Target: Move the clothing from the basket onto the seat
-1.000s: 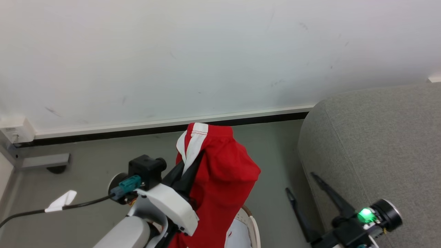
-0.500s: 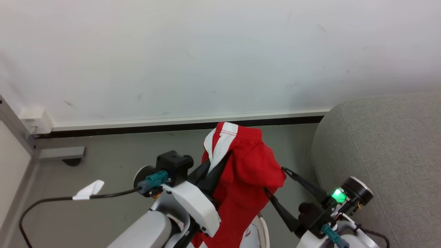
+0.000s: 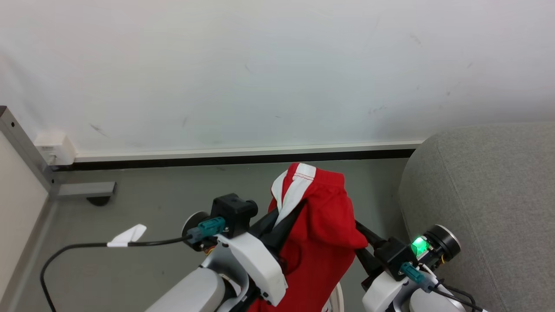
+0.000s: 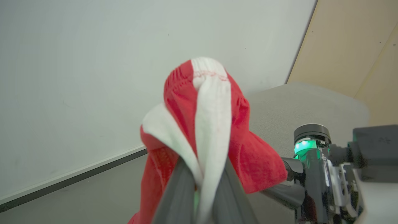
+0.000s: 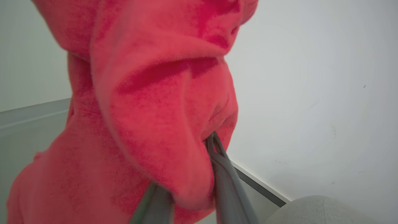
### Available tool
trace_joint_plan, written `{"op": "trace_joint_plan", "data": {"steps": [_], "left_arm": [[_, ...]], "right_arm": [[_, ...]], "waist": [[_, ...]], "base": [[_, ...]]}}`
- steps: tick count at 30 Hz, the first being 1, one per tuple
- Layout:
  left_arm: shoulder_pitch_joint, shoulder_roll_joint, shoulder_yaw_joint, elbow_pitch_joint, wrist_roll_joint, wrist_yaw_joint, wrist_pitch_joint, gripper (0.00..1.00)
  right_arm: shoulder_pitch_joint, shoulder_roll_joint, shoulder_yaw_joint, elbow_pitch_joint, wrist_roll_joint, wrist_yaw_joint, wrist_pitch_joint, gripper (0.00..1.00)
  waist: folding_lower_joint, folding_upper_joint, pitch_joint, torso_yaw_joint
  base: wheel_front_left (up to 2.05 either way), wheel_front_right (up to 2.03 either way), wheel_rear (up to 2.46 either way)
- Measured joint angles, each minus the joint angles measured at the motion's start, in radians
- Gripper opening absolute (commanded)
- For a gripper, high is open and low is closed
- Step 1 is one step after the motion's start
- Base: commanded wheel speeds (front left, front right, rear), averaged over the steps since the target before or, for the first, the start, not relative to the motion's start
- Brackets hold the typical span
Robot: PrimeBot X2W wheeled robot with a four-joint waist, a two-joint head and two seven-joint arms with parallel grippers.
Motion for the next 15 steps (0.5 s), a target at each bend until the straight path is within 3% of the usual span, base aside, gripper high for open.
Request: {"op": "trace_joint_plan", "data": {"steps": [15], "left_arm": [[0.01, 0.013, 0.013, 0.07, -0.027, 0.011, -0.013, 0.0]], "right_arm": [[-0.008, 0.013, -0.006, -0.042, 0.143, 0.0, 0.0, 0.0]], "waist": [[0.0, 0.0, 0.014, -0.015]], "base": [[0.0, 0.0, 0.0]]}}
